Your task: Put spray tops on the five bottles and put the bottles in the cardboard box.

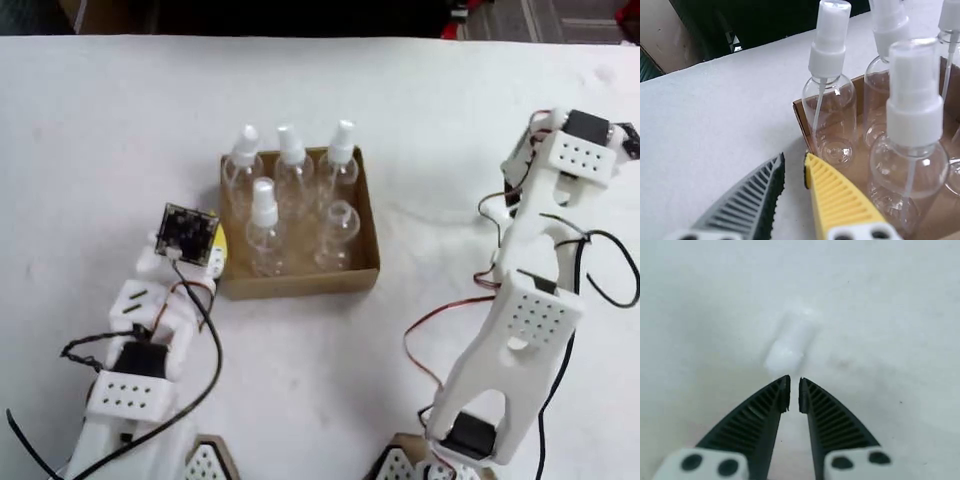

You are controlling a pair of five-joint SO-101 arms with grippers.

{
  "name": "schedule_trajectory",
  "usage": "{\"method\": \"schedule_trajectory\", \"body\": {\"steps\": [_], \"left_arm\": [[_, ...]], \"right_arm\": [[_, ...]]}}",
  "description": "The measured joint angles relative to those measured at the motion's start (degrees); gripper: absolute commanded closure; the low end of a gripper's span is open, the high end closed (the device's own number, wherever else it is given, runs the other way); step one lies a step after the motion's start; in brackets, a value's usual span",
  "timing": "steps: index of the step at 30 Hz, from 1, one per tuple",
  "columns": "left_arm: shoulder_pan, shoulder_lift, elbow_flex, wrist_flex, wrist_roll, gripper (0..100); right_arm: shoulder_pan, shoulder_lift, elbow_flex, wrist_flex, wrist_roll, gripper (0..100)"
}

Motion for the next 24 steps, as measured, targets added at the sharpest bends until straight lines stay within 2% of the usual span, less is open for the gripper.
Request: {"method": "schedule_trajectory", "body": {"steps": [4, 9, 13, 24], "left_arm": [[0.0, 0.0, 0.0, 0.0, 0.0, 93], [0.0, 0.0, 0.0, 0.0, 0.0, 93], [0.0, 0.0, 0.0, 0.0, 0.0, 93], [0.0, 0.0, 0.0, 0.0, 0.0, 93]], "right_arm": [[0.0, 0.0, 0.5, 0.0, -0.6, 89.6], [-0.4, 0.0, 0.7, 0.0, -6.9, 78.5], [-0.3, 0.0, 0.7, -1.1, -9.3, 81.2], [-0.4, 7.7, 0.7, -10.3, -9.8, 82.2]]}}
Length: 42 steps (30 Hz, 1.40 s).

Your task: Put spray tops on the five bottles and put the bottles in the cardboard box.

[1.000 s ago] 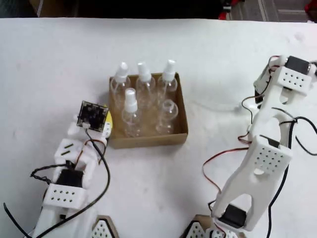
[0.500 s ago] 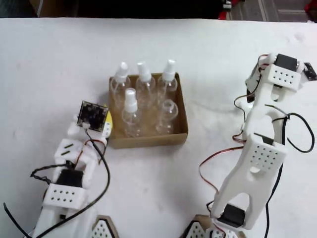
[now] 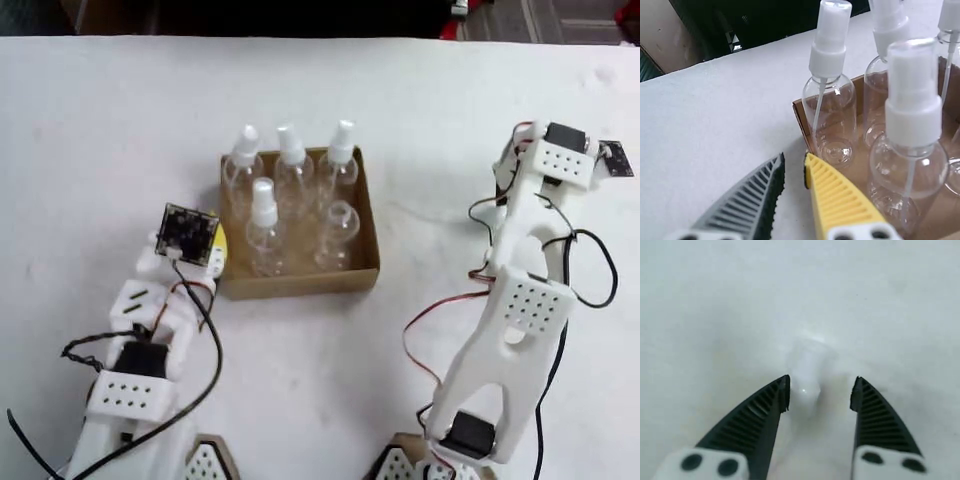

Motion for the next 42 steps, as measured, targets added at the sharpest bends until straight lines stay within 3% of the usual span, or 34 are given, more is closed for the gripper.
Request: {"method": "schedule_trajectory", "body": {"steps": [10, 15, 18, 31, 34, 42], "left_arm": [[0.0, 0.0, 0.0, 0.0, 0.0, 93], [0.0, 0.0, 0.0, 0.0, 0.0, 93], [0.0, 0.0, 0.0, 0.0, 0.0, 93], [0.0, 0.0, 0.0, 0.0, 0.0, 93], [0.0, 0.0, 0.0, 0.0, 0.0, 93], [0.0, 0.0, 0.0, 0.0, 0.0, 93]], "right_arm": [[1.2, 1.2, 0.0, -2.3, 0.0, 83.3], [3.0, 1.3, 0.0, -2.3, 0.0, 99.3], [2.7, 1.3, 0.0, -2.3, 0.0, 95.4], [3.6, 1.3, -2.4, 2.2, 0.5, 98.1], [4.7, 1.3, -5.3, 2.9, 6.7, 98.1], [5.6, 0.6, -11.9, 4.0, 33.2, 98.1]]}}
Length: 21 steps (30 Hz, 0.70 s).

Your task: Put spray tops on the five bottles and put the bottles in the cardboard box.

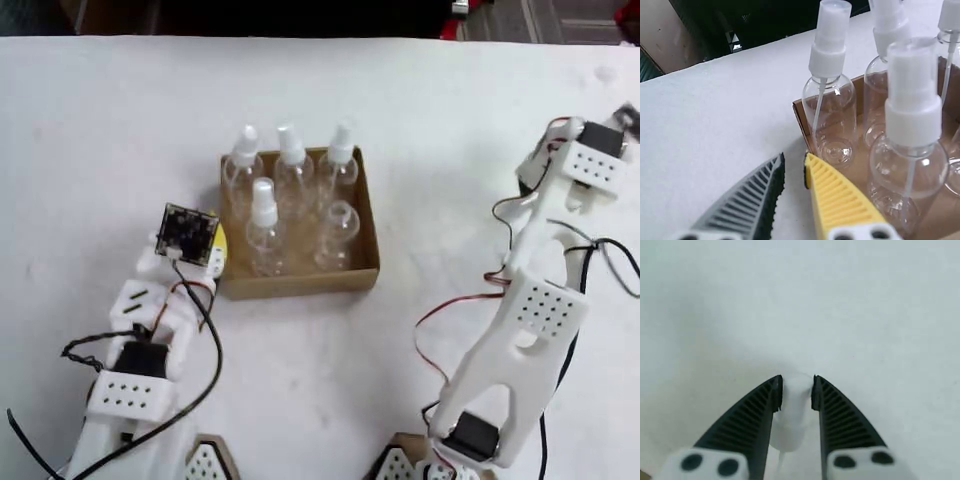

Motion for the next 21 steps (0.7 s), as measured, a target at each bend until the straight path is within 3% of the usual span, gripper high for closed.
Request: {"method": "schedule_trajectory", "body": {"steps": [6, 12, 21], "left_arm": [[0.0, 0.0, 0.0, 0.0, 0.0, 93], [0.0, 0.0, 0.0, 0.0, 0.0, 93], [0.0, 0.0, 0.0, 0.0, 0.0, 93]], "right_arm": [[1.9, -2.7, -9.4, 5.3, 14.9, 98.1], [-4.2, -1.3, -10.2, 6.2, 35.3, 98.1], [-16.5, 6.7, -9.7, 6.2, 37.7, 96.6]]}}
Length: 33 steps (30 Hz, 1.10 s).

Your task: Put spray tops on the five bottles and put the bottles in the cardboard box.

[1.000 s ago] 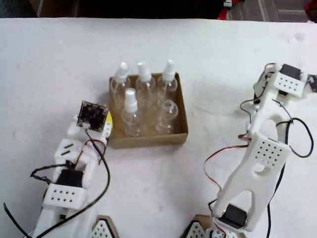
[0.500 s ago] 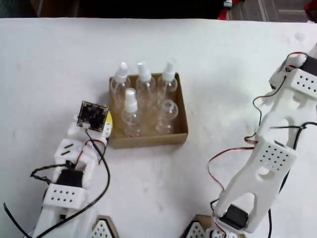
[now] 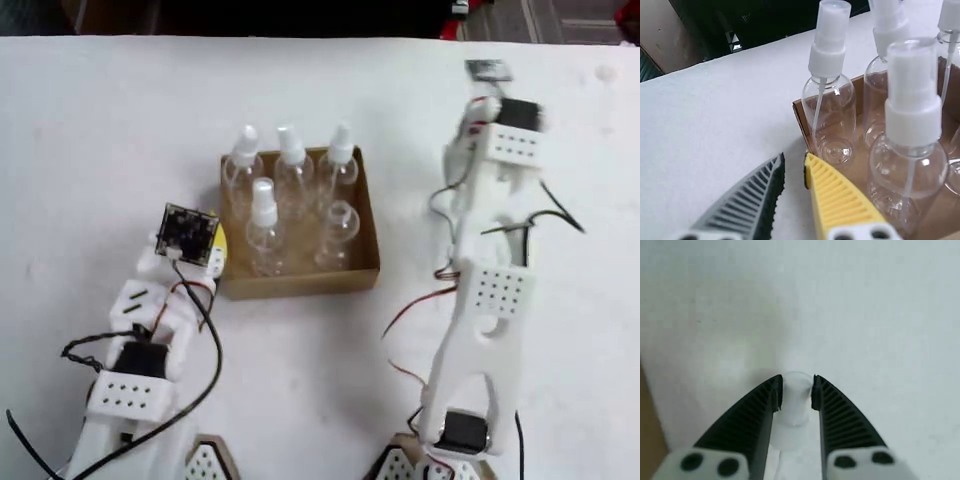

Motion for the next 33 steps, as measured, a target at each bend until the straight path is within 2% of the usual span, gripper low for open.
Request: {"method": "schedule_trajectory", "body": {"steps": [4, 6, 13, 31, 33], "left_arm": [[0.0, 0.0, 0.0, 0.0, 0.0, 93], [0.0, 0.0, 0.0, 0.0, 0.0, 93], [0.0, 0.0, 0.0, 0.0, 0.0, 93], [0.0, 0.0, 0.0, 0.0, 0.0, 93], [0.0, 0.0, 0.0, 0.0, 0.0, 93]], "right_arm": [[-2.2, 0.4, 0.0, 0.0, 0.3, 84.5], [-2.4, 0.4, 0.0, 0.0, 0.3, 82.0], [-2.2, 0.4, 0.0, 0.2, 1.8, 86.3], [-1.8, 6.9, -0.8, 0.2, 2.2, 86.5], [-1.8, 7.5, -1.8, 0.2, 2.2, 88.9]]}}
